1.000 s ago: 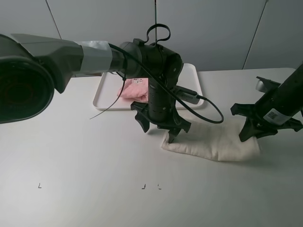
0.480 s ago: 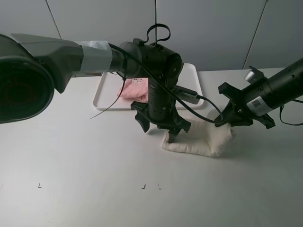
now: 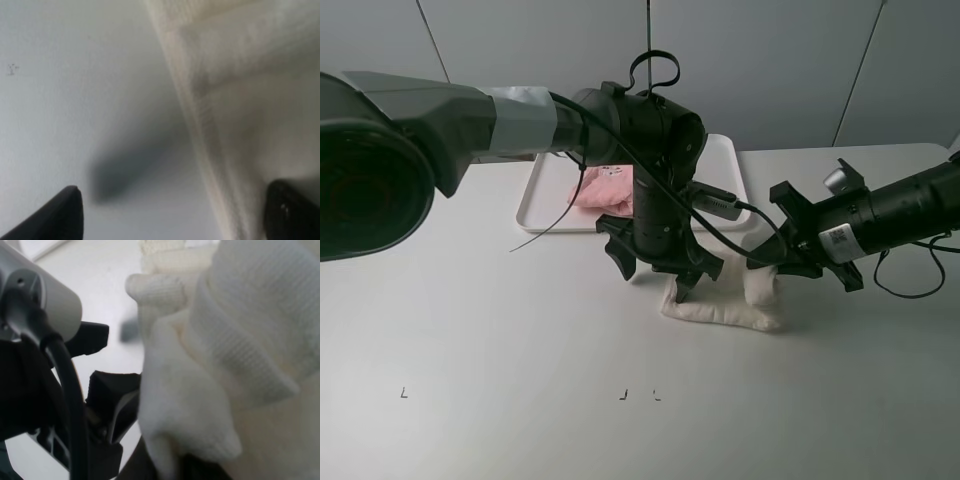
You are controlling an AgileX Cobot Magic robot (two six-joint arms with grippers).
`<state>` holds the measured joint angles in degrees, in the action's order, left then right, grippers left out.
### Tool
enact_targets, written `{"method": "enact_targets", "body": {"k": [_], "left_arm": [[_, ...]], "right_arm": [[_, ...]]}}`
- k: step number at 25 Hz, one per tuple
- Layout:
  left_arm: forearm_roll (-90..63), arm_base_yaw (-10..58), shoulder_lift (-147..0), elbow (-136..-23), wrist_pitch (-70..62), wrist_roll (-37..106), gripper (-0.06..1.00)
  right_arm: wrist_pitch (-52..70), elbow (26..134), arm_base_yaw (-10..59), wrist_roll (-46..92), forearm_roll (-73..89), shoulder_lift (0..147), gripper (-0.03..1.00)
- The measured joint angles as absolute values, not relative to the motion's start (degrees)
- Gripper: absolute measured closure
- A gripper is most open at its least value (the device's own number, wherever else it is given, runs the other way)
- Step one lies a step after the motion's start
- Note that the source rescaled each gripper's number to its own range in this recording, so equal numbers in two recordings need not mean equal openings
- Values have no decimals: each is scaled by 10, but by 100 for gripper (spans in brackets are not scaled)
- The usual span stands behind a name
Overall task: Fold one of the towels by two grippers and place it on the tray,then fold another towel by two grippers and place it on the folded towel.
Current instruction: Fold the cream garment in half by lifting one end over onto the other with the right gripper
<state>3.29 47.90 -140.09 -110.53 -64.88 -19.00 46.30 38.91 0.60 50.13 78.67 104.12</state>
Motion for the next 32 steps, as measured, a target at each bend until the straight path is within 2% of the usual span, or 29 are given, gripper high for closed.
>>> {"method": "enact_targets", "body": {"k": [8, 15, 23, 32], "left_arm": [[33, 479, -1401, -1105, -648, -182, 0], [28, 476, -1401, -1105, -646, -170, 0], [-53, 441, -1402, -1105, -650, -119, 0], [-60, 413, -1347, -1104, -645, -90, 0]], "right_arm": [[470, 358, 6, 604, 903, 1066, 93], [472, 354, 35, 654, 957, 1104, 93], [472, 354, 36, 668, 970, 1107, 93], [475, 354, 39, 670, 980, 1107, 93]]}}
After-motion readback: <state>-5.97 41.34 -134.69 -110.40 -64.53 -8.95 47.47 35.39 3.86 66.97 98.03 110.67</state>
